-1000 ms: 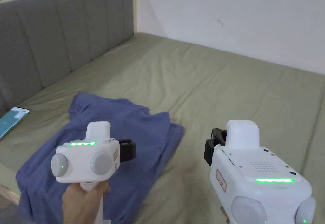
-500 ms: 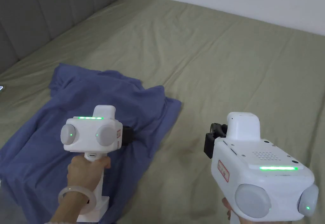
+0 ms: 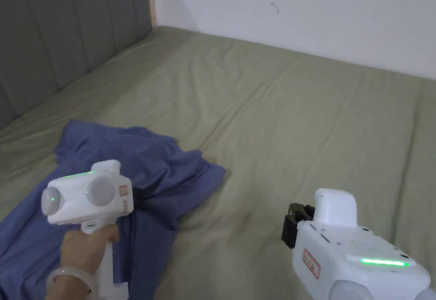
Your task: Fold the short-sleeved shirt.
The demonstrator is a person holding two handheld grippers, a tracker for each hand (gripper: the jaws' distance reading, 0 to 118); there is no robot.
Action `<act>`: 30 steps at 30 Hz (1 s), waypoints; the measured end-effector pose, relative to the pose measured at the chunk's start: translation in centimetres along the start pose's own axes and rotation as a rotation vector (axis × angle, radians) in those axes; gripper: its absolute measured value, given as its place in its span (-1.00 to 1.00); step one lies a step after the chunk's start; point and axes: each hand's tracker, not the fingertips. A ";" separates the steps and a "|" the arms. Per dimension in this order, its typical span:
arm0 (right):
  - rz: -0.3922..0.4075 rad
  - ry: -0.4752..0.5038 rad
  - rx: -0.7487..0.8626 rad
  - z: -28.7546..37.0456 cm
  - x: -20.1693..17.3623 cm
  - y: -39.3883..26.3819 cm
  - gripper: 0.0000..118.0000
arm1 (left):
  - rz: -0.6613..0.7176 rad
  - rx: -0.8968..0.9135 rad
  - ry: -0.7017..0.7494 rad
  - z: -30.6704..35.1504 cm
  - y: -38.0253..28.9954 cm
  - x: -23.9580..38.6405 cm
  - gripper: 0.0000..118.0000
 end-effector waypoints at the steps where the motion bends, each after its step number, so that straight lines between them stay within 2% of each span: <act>1: 0.005 -0.010 0.007 0.4 0.3 0.2 -1.00 | 0.012 0.023 -0.026 0.8 0.5 0.3 -0.83; 4: 0.004 -0.037 0.034 2.0 1.6 0.6 -1.00 | 0.015 0.069 -0.127 3.8 2.2 1.9 -0.83; 7: -0.070 -0.051 0.066 3.8 3.5 1.0 -1.00 | -0.046 0.122 -0.163 6.7 3.7 5.3 -0.83; 9: -0.090 -0.078 0.091 5.3 4.9 1.2 -1.00 | -0.110 0.146 -0.203 8.3 4.3 8.4 -0.83; 15: -0.167 -0.193 0.187 10.8 10.0 2.0 -1.00 | -0.298 0.213 -0.475 13.9 4.2 21.3 -0.83; 20: -0.234 -0.316 0.272 16.5 15.1 2.2 -1.00 | -0.514 0.209 -0.704 18.1 0.7 33.0 -0.83; 25: -0.324 -0.446 0.326 21.5 20.0 0.9 -1.00 | -0.673 0.167 -0.877 19.5 -4.9 40.7 -0.83; 28: -0.361 -0.503 0.351 23.3 22.5 -0.4 -1.00 | -0.740 0.038 -0.891 17.0 -9.2 43.9 -0.83; 30: -0.380 -0.536 0.327 23.7 23.9 -1.3 -1.00 | -0.831 -0.023 -0.806 13.9 -13.0 45.0 -0.83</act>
